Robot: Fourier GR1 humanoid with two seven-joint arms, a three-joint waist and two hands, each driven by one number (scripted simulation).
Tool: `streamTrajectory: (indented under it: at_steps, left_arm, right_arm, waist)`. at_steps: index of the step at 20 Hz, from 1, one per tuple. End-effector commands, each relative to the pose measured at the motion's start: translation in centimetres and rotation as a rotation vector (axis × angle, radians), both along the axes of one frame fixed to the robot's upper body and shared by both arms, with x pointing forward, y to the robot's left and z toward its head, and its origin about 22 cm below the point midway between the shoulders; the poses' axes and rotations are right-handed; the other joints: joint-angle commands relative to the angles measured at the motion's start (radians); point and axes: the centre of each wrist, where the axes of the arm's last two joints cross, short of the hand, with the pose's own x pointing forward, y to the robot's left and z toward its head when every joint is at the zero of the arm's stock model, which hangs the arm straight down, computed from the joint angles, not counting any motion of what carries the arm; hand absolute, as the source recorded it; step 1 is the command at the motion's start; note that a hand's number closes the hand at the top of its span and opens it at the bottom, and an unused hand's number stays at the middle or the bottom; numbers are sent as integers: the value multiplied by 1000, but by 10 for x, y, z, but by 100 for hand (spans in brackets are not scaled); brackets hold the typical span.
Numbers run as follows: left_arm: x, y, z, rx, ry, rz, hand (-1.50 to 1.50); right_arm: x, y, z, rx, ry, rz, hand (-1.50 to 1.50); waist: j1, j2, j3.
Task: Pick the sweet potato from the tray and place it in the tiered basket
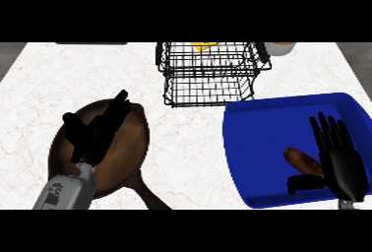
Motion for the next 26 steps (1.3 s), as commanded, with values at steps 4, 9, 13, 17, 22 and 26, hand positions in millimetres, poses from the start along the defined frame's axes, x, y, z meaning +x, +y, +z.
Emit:
streamTrajectory:
  at_steps: [4, 9, 13, 17, 22, 26]
  left_arm:
    - [-12, 1, -4, -19, -8, -11, 0]
    - [-5, 6, -7, 13, 7, 3, 0]
    - [-4, 12, -11, -11, 17, 6, 0]
    - [6, 6, 1, -5, -3, 13, 0]
    - [0, 13, -9, 4, 3, 16, 0]
    - [-5, 6, -6, -8, 7, 21, 0]
  right_arm:
    - [17, 11, -18, 24, 29, 7, -150]
    - [30, 13, -29, -1, 39, 128, 150]
    - [27, 21, -34, -27, 18, 134, 150]
    - [23, 15, -33, 25, -31, 182, 150]
    - [-2, 38, -58, 298, 397, -104, 150]
    - [6, 57, -38, 425, 458, -188, 150]
  waist:
    - [11, 7, 19]
    - [16, 9, 20]
    - [12, 9, 20]
    - [8, 9, 20]
    - [-14, 9, 14]
    - [-9, -4, 13]
